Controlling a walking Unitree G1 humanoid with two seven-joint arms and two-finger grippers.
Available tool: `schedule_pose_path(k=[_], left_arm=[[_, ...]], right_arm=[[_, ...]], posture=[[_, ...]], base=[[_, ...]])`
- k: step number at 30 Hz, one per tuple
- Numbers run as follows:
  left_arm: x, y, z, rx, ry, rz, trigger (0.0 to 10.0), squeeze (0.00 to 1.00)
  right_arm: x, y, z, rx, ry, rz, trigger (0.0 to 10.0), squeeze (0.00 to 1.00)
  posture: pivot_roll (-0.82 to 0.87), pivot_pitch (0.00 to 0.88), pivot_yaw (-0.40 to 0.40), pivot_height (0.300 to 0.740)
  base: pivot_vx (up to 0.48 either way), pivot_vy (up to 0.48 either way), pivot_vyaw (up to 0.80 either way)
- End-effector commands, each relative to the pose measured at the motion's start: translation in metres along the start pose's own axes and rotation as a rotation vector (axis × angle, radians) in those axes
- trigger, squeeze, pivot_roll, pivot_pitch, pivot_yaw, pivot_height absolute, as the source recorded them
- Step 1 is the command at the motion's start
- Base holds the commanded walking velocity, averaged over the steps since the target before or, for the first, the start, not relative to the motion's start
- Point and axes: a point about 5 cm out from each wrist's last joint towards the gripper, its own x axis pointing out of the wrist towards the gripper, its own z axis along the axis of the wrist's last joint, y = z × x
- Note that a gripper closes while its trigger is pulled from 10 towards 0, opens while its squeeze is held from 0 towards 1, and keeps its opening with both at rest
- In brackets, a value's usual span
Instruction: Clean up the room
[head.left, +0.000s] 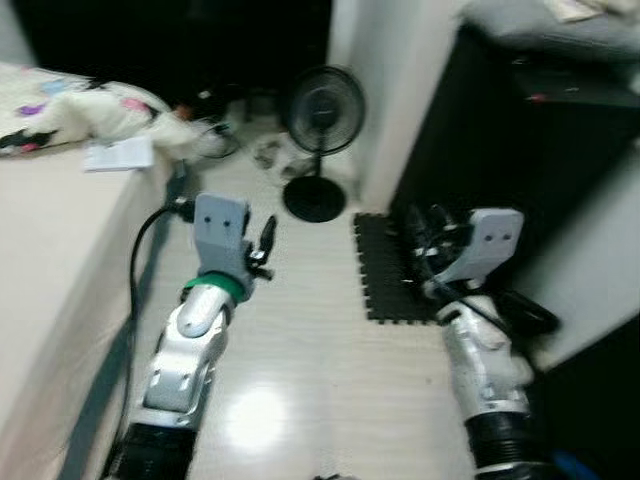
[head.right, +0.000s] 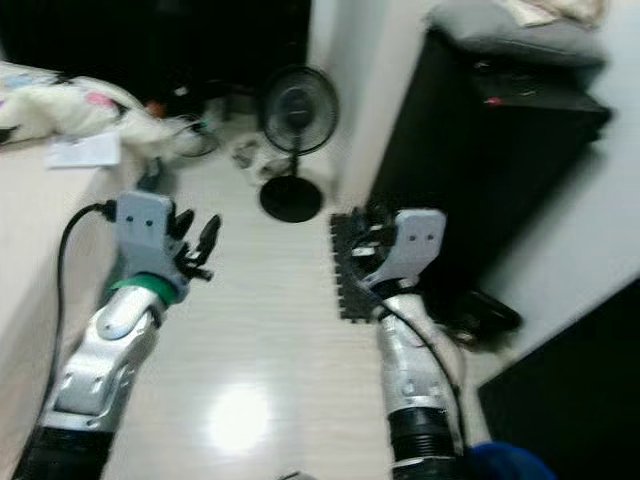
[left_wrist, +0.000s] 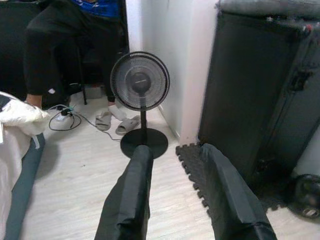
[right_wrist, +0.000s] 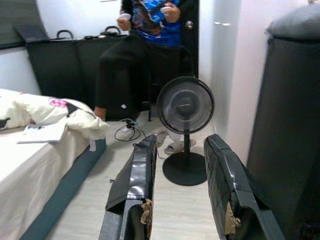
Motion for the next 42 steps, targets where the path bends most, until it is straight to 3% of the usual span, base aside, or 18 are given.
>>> schedule_pose_path(k=[1, 7, 42], left_arm=[[-0.0009, -0.0016, -0.0055, 0.022, 0.012, 0.003, 10.0, 0.00], [-0.0002, 0.0039, -0.0098, 0.058, 0.019, 0.056, 10.0, 0.00], [0.0014, 0.0042, -0.0083, 0.063, 0.003, 0.059, 10.0, 0.00]], right_arm=[[-0.0023, -0.0035, -0.0034, -0.010, 0.016, -0.012, 10.0, 0.00], [-0.0001, 0.0023, -0.0058, -0.035, 0.033, 0.021, 10.0, 0.00], [-0.0017, 0.0049, -0.0106, -0.028, 0.047, 0.036, 10.0, 0.00]], posture=[[-0.08, 0.000, 0.011, 0.705], [-0.07, 0.000, 0.007, 0.705], [-0.07, 0.000, 0.011, 0.705]], base=[[0.000, 0.000, -0.80], [0.394, 0.000, -0.13], [0.472, 0.000, 0.00]])
